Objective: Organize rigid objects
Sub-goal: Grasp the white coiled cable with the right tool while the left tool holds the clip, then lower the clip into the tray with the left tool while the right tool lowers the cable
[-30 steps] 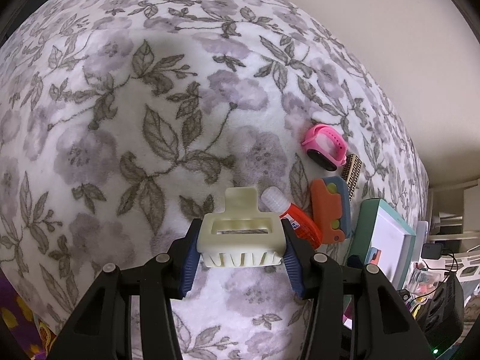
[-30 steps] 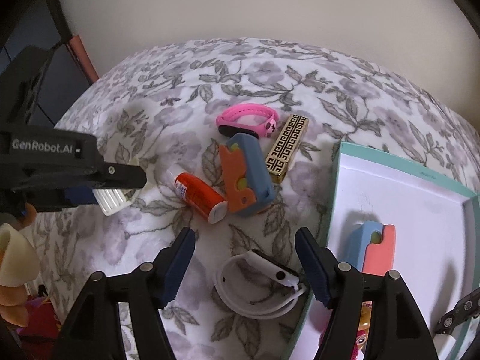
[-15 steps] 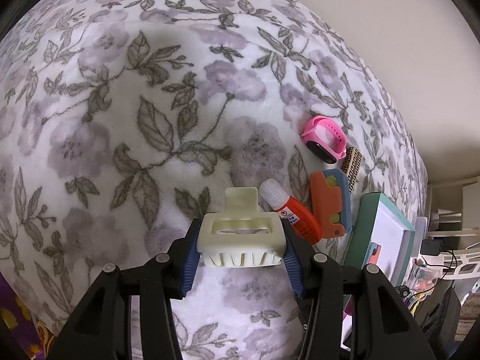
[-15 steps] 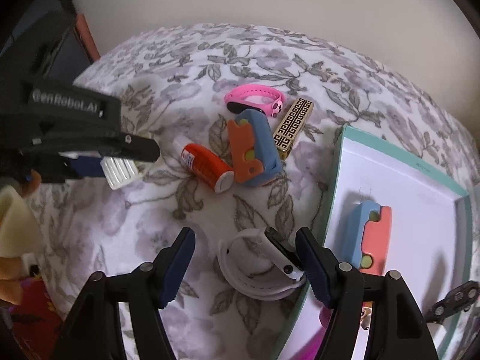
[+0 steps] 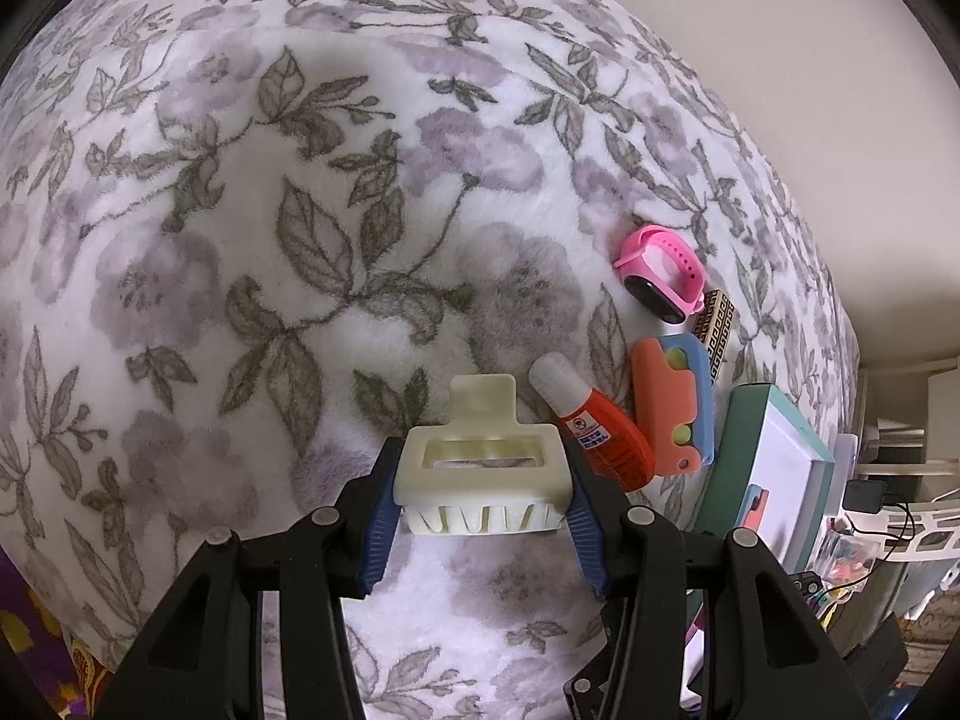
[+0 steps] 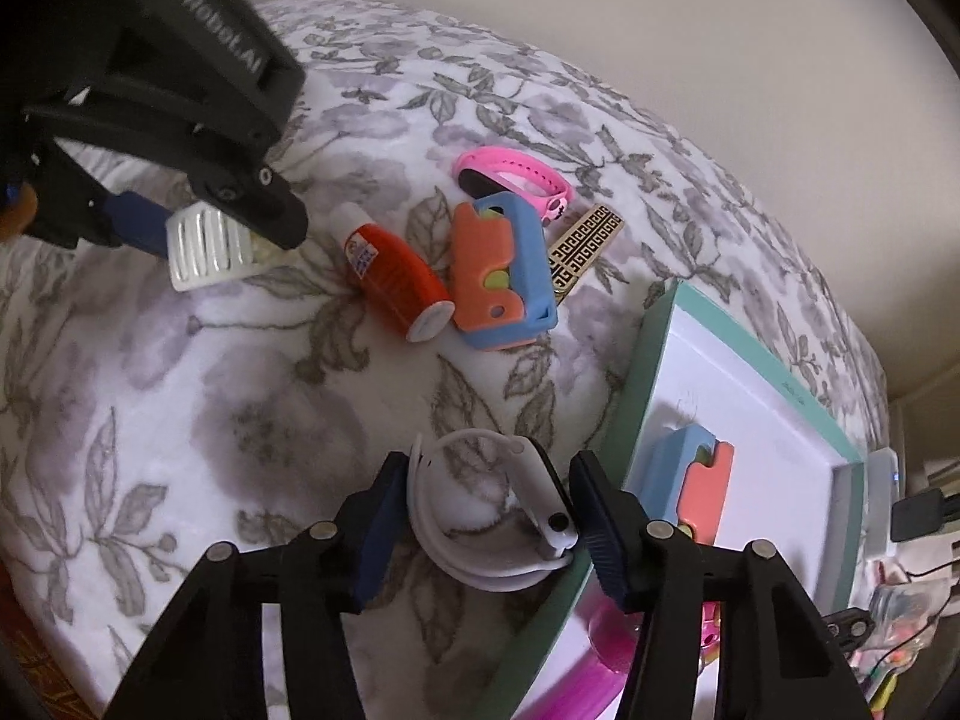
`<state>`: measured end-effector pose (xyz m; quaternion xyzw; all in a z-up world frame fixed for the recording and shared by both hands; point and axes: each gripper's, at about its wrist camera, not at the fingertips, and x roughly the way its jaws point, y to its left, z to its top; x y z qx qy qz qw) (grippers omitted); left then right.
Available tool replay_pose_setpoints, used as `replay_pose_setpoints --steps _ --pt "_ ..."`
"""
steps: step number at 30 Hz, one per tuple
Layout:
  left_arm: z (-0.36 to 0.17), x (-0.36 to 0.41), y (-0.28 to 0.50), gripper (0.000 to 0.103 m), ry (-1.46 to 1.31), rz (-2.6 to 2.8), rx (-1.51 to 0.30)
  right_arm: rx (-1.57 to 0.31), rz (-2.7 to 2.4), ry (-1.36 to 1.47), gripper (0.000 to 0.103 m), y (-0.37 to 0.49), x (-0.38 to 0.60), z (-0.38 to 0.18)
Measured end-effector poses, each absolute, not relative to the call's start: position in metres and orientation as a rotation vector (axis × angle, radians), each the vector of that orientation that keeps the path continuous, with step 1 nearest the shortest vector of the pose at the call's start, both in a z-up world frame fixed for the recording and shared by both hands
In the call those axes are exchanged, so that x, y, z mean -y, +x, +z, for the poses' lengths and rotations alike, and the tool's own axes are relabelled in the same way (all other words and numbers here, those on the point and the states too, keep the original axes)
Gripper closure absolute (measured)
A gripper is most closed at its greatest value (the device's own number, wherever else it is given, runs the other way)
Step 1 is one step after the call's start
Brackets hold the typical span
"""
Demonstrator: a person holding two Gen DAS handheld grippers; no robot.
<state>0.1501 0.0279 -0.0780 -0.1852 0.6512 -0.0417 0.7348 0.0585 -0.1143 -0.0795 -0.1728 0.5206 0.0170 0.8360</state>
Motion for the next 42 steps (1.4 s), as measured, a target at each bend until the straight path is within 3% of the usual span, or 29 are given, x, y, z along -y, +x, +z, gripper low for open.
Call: replay_pose_setpoints --steps 22,42 --pt "-0.043 -0.008 0.151 0.051 -0.433 -0.210 -1.304 -0.998 0.039 -0.001 0.047 0.062 0.157 -0.026" --pt "-0.011 0.110 0.115 0.051 -0.184 -0.483 -1.131 -0.891 -0.306 0.394 0.047 0.022 0.313 -0.002"
